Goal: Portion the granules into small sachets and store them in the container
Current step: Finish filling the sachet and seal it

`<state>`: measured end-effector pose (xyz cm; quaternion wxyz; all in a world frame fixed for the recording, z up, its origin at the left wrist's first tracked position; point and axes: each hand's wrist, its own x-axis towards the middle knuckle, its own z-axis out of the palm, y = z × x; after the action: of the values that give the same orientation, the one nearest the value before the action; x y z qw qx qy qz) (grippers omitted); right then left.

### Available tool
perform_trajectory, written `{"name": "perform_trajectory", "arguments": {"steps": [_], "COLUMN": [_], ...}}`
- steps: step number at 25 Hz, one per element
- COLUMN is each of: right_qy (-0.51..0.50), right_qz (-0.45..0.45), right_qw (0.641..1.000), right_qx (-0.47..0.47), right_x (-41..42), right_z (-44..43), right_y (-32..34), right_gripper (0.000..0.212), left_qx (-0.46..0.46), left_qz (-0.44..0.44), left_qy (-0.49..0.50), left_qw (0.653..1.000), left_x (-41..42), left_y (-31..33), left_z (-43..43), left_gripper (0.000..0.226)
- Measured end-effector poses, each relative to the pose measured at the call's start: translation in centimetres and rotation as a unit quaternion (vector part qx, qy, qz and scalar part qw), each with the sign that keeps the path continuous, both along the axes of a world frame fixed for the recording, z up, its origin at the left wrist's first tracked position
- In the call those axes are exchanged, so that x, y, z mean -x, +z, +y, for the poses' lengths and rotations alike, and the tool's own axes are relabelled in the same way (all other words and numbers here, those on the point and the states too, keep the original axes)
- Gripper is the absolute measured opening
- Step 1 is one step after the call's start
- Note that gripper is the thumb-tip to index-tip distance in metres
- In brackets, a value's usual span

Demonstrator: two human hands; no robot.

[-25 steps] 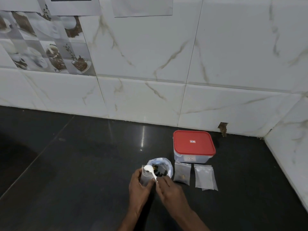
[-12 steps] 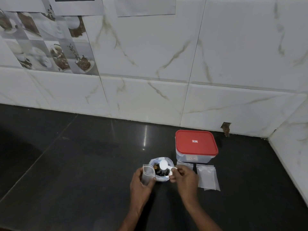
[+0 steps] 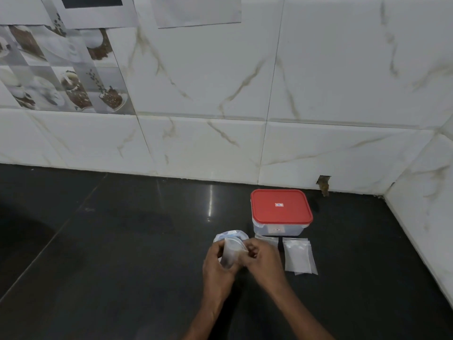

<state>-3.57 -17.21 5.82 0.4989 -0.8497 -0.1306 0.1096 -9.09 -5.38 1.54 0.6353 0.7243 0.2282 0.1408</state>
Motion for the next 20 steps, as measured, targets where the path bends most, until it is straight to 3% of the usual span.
{"name": "perform_trajectory", "arguments": {"steps": [3,10,16,20], "right_qy": [-0.053,-0.057,-0.156,-0.140], "right_qz": [0.028,0.125,0.080,0.084], "right_qw": [0.996,0.960,0.957,0.973], "right_qx": [-0.066,-0.244,-0.230,-0.163], "right_x": [-1.7,-2.7,-2.2,-1.3], "right_z": [-1.9,-4.0,-4.0,-4.0], "right_y": [-0.3,0.7,-0.7,-1.2], "right_gripper": [0.014,0.010,0.006,0.013], "left_qx": [0.017,0.170,0.227,0.263], "left_qz": [0.001,0.019,0.048,0.042], "left_qy": [-0.027,-0.155,-0.151,-0.076], "left_qw": [0.999,0.973,0.961,0.961], "left_x": [-0.3,-1.2,-1.1,-1.3], "left_y": [0.2,1.5,2.0,1.4], "left_z": [0.4,0.7,-0.5,-0.5], "left_gripper": [0.039,0.021,0.019,0.017]}}
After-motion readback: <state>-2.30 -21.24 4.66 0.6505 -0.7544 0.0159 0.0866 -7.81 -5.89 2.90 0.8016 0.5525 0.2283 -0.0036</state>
